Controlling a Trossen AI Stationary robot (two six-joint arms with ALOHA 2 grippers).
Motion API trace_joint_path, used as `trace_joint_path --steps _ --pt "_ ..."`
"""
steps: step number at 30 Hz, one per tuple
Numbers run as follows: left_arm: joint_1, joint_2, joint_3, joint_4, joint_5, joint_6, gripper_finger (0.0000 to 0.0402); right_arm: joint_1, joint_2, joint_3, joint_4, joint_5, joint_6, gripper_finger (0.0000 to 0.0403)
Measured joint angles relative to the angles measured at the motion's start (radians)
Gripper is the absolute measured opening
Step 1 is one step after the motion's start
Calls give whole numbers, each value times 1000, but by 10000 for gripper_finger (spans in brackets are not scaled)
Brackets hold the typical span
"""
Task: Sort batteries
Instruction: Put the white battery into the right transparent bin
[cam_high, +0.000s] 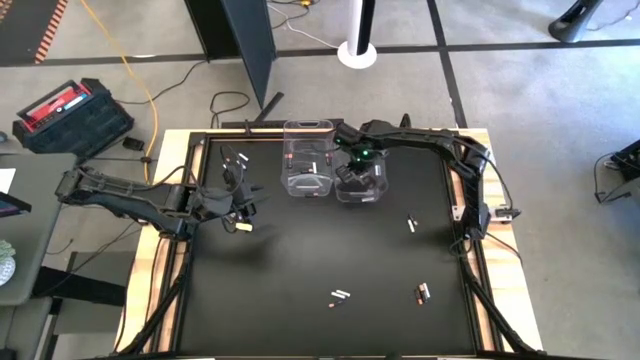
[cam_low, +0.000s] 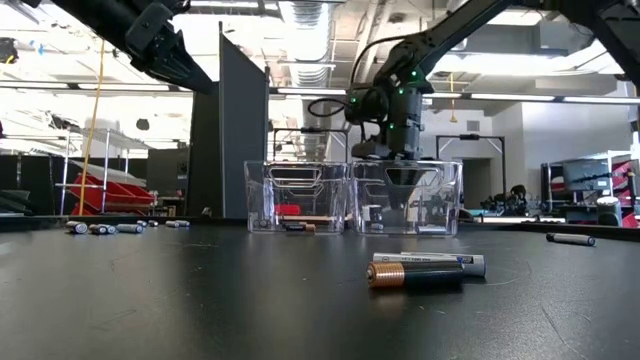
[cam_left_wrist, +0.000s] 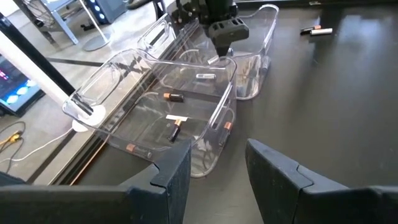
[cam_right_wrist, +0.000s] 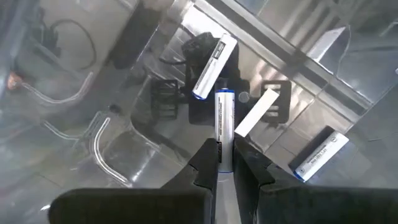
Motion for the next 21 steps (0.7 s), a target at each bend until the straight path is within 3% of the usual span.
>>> trace_joint_path --steps 21 --pt "0 0 0 -1 0 -4 146 -1 2 0 10 -1 -39 78"
